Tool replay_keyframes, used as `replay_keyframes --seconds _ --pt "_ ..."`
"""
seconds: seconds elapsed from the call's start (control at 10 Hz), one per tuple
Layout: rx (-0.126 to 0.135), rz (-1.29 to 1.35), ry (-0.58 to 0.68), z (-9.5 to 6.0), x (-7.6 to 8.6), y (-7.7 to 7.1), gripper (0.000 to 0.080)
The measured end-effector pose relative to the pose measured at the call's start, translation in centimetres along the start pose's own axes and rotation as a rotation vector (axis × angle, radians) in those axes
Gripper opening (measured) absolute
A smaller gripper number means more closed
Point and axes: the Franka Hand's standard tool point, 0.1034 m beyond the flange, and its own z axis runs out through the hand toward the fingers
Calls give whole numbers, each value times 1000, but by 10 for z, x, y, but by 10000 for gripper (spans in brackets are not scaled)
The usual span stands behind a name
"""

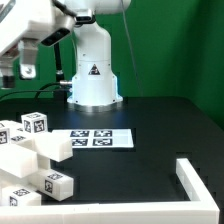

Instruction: Assemble chair

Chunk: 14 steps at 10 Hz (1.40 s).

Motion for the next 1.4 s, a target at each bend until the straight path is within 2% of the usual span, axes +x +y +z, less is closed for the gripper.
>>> replay_keyframes --seconds 0.1,0.3,0.4,0.7,0.8,1.0,1.1,1.4 --pt "-18 -168 -30 0 -1 2 649" --pt "-7 -467 -156 7 -7 17 649" --pt "-5 -520 -157 8 -2 23 649" --pt "-7 -721 -156 8 -1 25 649" --pt "-47 -905 -160 10 2 29 649" --pt "-105 -1176 -198 21 5 40 649" --pt "-111 -1245 -245 29 5 43 649" --pt "-118 -1239 -248 28 6 43 649"
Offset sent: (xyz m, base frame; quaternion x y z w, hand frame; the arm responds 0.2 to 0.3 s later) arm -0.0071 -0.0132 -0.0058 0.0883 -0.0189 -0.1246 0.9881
